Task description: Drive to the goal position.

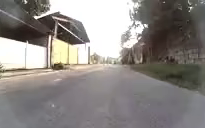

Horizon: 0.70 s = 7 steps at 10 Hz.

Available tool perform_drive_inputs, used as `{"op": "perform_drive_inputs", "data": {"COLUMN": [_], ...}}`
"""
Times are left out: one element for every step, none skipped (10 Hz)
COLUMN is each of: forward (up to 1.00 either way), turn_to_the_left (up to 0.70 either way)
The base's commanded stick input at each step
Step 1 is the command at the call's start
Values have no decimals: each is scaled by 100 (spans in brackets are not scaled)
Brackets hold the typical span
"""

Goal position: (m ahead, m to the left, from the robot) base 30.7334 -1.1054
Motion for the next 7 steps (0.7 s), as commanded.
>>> {"op": "perform_drive_inputs", "data": {"forward": [100, 100, 100, 100, 100, 100, 100], "turn_to_the_left": [36, 3, 0, 0, 0, 0, 0]}}
